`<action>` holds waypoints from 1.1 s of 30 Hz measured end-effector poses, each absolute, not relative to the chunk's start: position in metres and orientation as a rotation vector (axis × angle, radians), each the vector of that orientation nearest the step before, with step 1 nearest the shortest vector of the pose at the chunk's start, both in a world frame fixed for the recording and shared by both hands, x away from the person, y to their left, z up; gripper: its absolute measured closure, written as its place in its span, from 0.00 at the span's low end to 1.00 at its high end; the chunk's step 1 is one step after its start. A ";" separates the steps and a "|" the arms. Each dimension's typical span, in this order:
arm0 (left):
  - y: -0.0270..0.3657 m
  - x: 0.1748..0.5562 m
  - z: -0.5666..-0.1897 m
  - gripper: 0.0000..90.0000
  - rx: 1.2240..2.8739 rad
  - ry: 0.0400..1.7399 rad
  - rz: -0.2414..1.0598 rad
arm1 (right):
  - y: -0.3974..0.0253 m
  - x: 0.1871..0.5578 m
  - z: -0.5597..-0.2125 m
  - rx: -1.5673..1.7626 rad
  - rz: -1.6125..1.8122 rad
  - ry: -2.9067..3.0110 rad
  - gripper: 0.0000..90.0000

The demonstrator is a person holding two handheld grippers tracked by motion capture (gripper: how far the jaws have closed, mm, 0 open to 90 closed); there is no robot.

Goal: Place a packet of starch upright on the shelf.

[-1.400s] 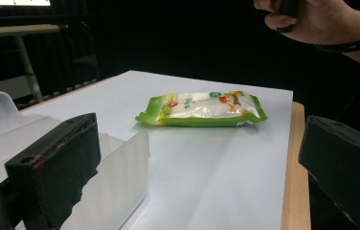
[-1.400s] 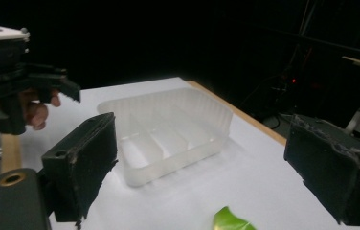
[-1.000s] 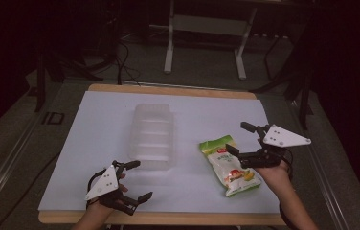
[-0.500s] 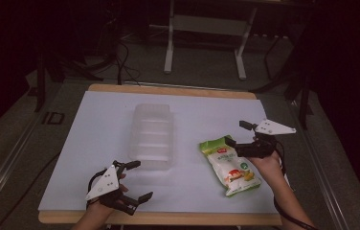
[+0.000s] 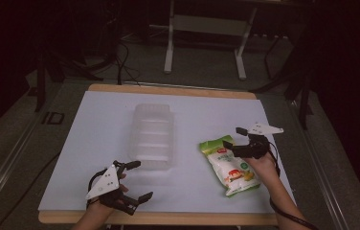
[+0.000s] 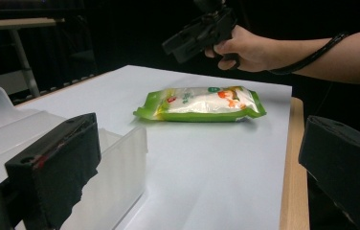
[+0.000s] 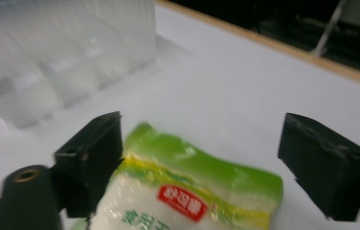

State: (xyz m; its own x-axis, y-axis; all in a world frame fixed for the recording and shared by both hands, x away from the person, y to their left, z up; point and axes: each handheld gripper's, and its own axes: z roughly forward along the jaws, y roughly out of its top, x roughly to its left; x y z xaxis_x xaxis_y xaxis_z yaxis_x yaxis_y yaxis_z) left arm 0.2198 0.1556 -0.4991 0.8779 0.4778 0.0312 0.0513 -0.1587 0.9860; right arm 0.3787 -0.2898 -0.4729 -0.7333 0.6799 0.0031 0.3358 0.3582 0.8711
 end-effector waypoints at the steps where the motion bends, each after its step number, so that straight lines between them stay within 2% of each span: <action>1: 0.155 0.220 -0.499 0.01 1.706 0.408 0.393 | -0.290 0.380 -0.476 0.902 1.311 2.276 0.15; 19: 0.156 0.221 -0.499 0.01 1.699 0.421 0.382 | -0.301 0.397 -0.515 1.040 1.174 2.327 0.21; 29: 0.155 0.222 -0.500 0.01 1.713 0.420 0.369 | -0.302 0.401 -0.532 1.119 1.090 2.336 0.21; 33: 0.153 0.222 -0.501 0.01 1.725 0.414 0.364 | -0.303 0.406 -0.534 1.181 1.088 2.358 0.16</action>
